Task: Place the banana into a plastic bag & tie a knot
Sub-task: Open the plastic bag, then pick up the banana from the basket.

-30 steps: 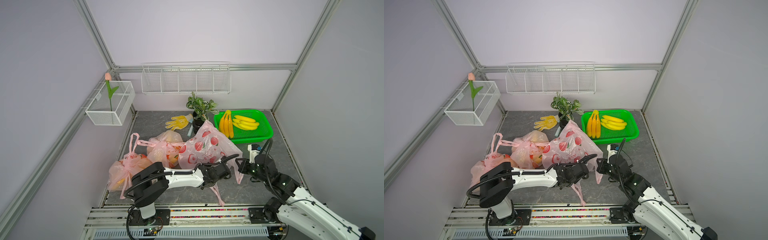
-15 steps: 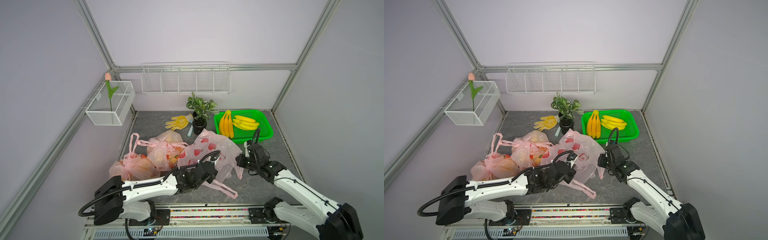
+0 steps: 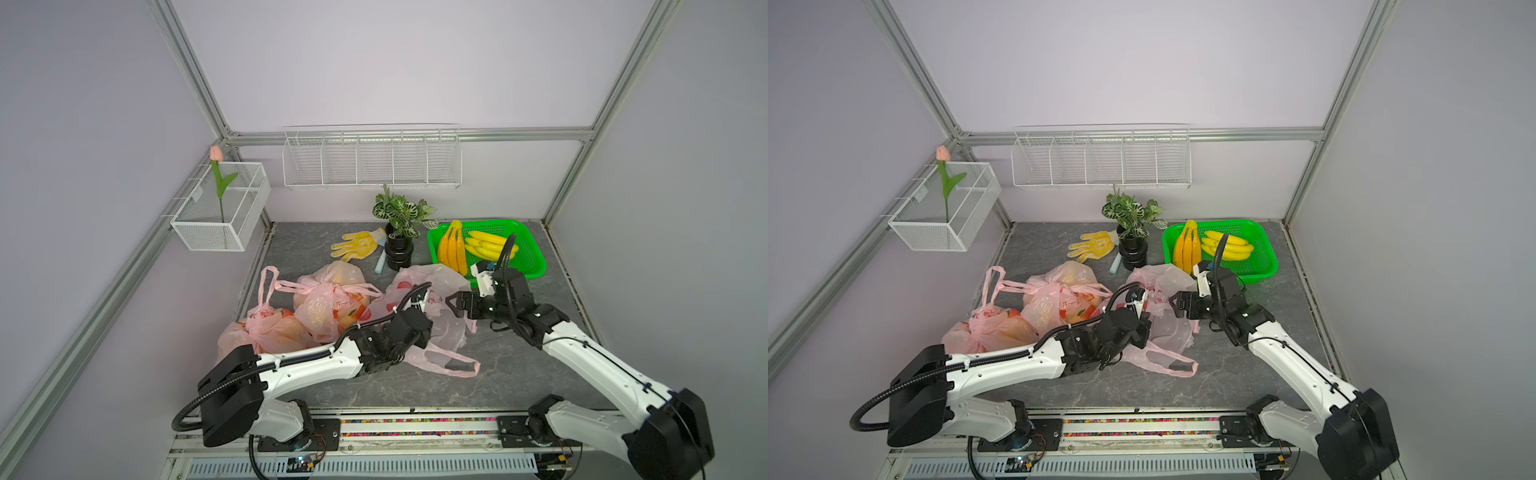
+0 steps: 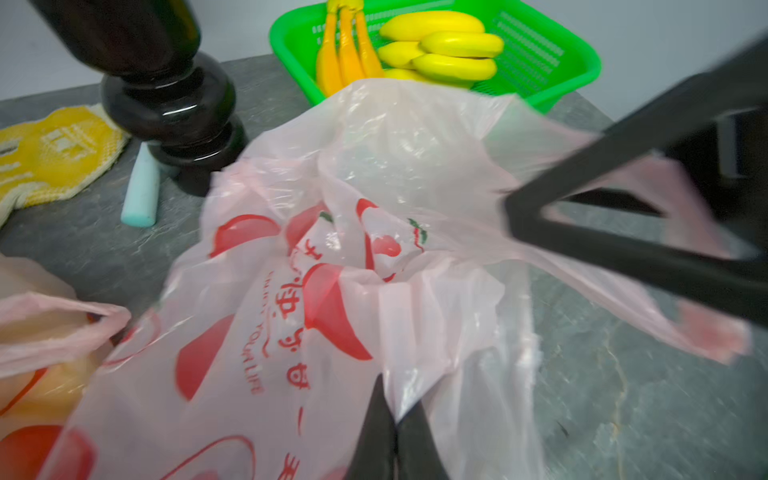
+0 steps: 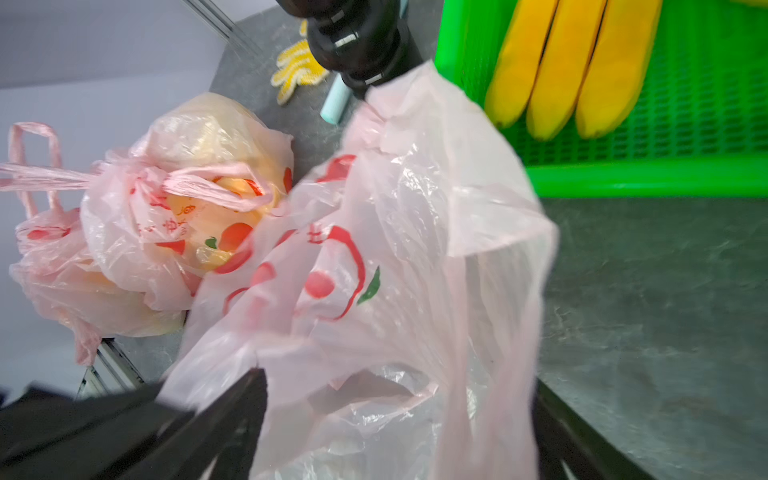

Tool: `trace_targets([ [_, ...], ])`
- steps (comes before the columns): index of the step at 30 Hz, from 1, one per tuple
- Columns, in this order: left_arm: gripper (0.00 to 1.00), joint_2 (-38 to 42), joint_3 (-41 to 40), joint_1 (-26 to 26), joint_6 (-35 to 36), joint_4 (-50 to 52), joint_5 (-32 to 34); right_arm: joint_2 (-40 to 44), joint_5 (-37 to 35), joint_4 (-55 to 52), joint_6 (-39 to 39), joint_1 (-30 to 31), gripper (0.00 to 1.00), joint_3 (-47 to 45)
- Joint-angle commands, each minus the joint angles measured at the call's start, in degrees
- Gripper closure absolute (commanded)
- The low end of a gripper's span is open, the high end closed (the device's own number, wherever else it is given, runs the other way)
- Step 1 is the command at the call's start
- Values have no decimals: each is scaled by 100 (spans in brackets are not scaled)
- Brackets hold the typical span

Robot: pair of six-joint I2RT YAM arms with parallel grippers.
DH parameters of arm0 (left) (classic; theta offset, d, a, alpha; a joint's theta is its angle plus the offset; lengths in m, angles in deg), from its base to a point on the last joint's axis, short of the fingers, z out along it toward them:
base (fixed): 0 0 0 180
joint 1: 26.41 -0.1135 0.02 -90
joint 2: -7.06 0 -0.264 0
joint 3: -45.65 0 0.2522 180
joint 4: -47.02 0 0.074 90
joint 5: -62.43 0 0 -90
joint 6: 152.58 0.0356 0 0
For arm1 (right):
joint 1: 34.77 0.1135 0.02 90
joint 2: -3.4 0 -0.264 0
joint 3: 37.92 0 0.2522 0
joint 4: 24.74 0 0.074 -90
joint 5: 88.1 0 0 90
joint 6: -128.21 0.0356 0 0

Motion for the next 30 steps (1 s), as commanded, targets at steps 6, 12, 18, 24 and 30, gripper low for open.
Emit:
trace_targets([
  [6, 100, -459, 454, -399, -430, 193, -54, 713, 666, -318, -415, -1058, 11, 259],
  [12, 100, -342, 326, -409, -420, -76, -148, -297, 267, 315, -82, -1955, 11, 689],
  [18, 100, -123, 115, -409, -319, -372, -179, -2132, -152, 1053, -381, -2121, 9, 1579],
  [24, 100, 50, 22, -409, -246, -387, -92, -4037, 412, 1334, -1195, -2116, 3, 3030],
  [30, 100, 123, -39, -426, -228, -323, 4, -5522, 680, 957, -1679, -2042, 8, 4624],
])
